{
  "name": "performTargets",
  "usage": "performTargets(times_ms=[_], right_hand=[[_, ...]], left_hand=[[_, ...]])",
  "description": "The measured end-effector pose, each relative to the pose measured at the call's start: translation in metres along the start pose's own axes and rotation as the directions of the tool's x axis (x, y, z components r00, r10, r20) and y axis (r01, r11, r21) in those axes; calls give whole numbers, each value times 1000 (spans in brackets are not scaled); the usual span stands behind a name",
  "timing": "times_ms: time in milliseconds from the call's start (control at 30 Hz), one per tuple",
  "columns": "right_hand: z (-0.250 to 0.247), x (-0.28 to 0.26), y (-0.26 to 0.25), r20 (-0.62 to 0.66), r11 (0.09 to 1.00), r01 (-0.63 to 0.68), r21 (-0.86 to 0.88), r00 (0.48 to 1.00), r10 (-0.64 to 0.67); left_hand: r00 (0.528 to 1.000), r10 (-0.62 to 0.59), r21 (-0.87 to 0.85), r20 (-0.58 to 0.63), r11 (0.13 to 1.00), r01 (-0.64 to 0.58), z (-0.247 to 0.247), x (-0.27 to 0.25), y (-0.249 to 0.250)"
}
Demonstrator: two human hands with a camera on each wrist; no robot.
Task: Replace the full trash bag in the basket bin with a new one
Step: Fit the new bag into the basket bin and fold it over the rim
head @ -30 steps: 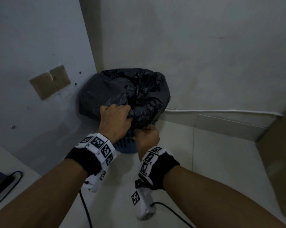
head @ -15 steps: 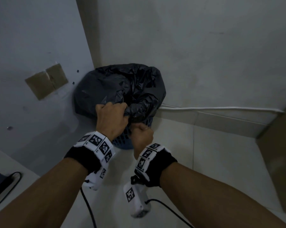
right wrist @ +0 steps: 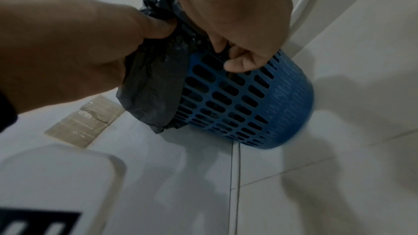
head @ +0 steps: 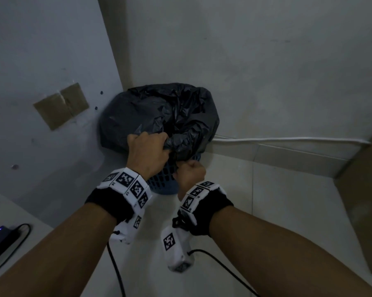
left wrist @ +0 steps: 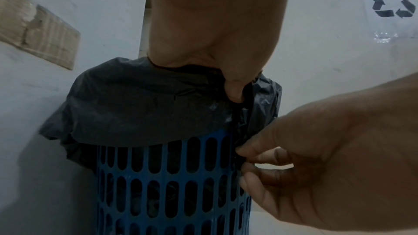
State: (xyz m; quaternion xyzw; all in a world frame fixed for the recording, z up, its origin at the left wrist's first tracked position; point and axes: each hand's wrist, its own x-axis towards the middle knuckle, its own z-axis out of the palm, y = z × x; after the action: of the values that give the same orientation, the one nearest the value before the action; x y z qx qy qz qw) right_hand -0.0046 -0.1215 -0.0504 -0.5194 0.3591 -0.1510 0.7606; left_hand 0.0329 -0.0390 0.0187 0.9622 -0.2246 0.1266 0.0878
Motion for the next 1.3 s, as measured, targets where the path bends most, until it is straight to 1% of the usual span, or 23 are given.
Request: performTargets(times_ms=[133, 200, 300, 333, 367, 400, 467, 533, 567, 667, 733, 767, 867, 967, 1033, 1133, 1300], right_hand=[[3, -3, 5, -9, 998, -8, 60, 1000, 8], [5, -3, 7, 1, 998, 19, 60, 1000, -19], [8, -10, 9, 5, 991, 109, -80, 994, -108], [9, -13, 12, 42, 984, 126, -123, 992, -122], [10, -17, 15, 115, 979, 137, -154, 986, -120], [10, -17, 16, 188, 974, 149, -173, 975, -116], [11, -12, 14, 276, 955, 151, -255, 958, -78], [9, -7, 10, 282, 917, 117, -382, 959, -5], [7, -8, 7, 263, 913, 97, -396, 965, 12], [1, -19, -2, 183, 941, 59, -333, 983, 3], [-3, -25, -6, 98, 977, 12, -215, 995, 9], [-6, -25, -7, 87, 985, -11, -173, 996, 27], [-11, -20, -12, 113, 992, -75, -99, 990, 86], [-14, -17, -18, 156, 972, -237, 9, 960, 232], [-15, -16, -22, 199, 949, -301, 92, 940, 278], [-15, -10, -26, 232, 920, -333, 207, 930, 285], [-4, -9, -41, 186, 873, -415, 256, 907, 377]], left_hand=[[1000, 10, -3, -8, 1000, -10, 0, 0, 0], [1000, 12, -5, -15, 1000, -12, -1, 0, 0], [1000, 5, -11, -8, 1000, -5, -2, 1, -1], [1000, 5, -14, -5, 1000, -5, -2, 1, -1], [1000, 6, -18, 0, 1000, -6, -3, 1, -2], [1000, 7, -22, 10, 1000, -7, -3, 0, -4], [999, 15, -34, 31, 999, -14, -4, -2, -7], [999, 35, -47, 35, 998, -33, -5, -4, -6], [998, 43, -50, 42, 998, -41, -5, -5, -5], [998, 38, -42, 47, 998, -36, -5, -3, 0], [999, 35, -36, 39, 999, -34, -6, -1, 3], [999, 38, -38, 38, 999, -37, -6, 0, 4], [998, 53, -18, 40, 998, -52, -6, 1, 6], [998, 52, -13, 37, 999, -52, -4, 2, 5], [998, 45, -7, 50, 999, -45, -4, 2, 5], [996, 38, 23, 86, 999, -41, -6, 3, 6], [994, 88, 31, 72, 995, -91, -8, 0, 2]])
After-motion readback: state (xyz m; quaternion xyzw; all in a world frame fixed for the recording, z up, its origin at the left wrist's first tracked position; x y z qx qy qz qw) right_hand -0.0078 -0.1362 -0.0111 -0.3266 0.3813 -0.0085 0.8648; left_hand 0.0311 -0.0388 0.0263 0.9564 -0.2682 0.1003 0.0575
